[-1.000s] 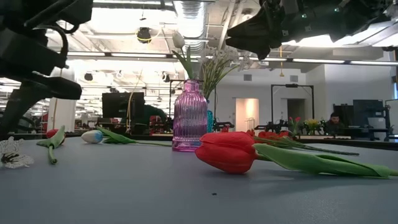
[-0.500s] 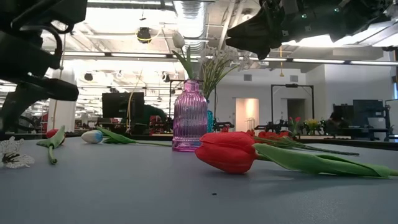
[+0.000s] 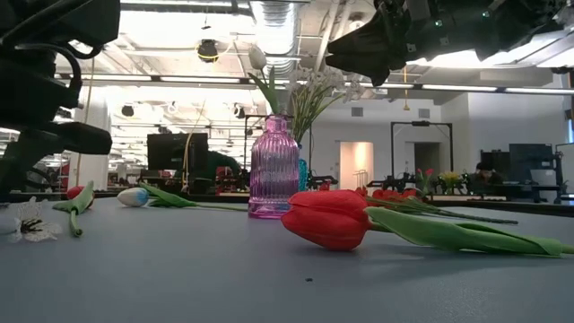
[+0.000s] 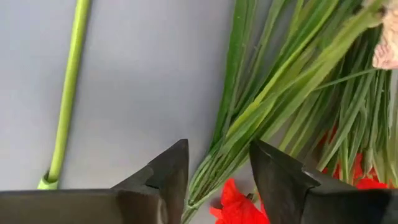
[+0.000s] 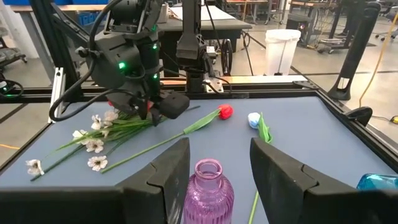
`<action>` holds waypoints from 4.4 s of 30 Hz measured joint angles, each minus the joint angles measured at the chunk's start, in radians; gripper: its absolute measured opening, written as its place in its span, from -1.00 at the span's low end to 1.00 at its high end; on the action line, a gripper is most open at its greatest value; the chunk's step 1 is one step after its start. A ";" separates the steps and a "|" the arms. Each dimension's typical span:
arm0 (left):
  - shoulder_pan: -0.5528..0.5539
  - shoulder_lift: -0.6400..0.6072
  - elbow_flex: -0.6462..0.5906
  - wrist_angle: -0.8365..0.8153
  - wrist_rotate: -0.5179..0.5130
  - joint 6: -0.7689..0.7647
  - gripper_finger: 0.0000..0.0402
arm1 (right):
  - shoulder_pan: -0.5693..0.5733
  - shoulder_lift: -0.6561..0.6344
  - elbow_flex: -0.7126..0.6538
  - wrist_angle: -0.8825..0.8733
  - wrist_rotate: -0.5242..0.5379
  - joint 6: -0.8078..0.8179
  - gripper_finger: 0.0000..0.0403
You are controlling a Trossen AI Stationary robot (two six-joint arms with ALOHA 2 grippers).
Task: Sort flowers into vase by color
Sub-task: Put the white flowers into the blue vase, then put the white tulip into the blue vase
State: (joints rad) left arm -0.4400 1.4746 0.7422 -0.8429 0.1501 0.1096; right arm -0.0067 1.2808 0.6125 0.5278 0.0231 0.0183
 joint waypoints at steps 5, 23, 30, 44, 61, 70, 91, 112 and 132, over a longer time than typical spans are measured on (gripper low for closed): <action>0.000 0.000 -0.001 0.006 0.001 0.024 -0.60 | 0.000 0.000 0.000 0.000 0.000 0.001 -0.04; 0.006 -0.040 0.179 -0.096 -0.325 0.179 -1.00 | 0.000 0.000 0.000 0.004 0.000 0.012 -0.04; 0.036 -0.220 0.304 -0.123 -0.349 0.247 -1.00 | 0.000 0.000 0.000 0.005 0.000 0.025 -0.04; 0.354 -0.605 -0.097 1.231 -0.233 0.480 -1.00 | 0.001 0.000 0.000 0.001 0.000 0.028 -0.04; 0.748 -0.097 -0.183 2.048 -0.008 0.292 -1.00 | -0.002 0.000 0.000 -0.015 0.003 0.007 -0.04; 0.847 0.079 -0.022 2.043 0.002 0.196 -1.00 | -0.002 0.000 0.000 -0.061 0.003 0.015 -0.04; 0.891 0.120 -0.018 2.002 0.009 0.114 -1.00 | -0.002 0.000 0.000 -0.080 0.003 -0.027 -0.04; 0.926 0.130 -0.018 1.849 0.001 0.092 -1.00 | -0.001 0.000 0.000 -0.076 0.003 -0.023 -0.04; 0.924 0.130 -0.018 1.757 -0.111 0.037 -0.49 | 0.007 0.000 0.000 -0.074 0.002 0.011 -0.04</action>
State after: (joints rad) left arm 0.4839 1.6047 0.7238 0.9140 0.0392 0.1467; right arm 0.0002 1.2812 0.6121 0.4541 0.0254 0.0288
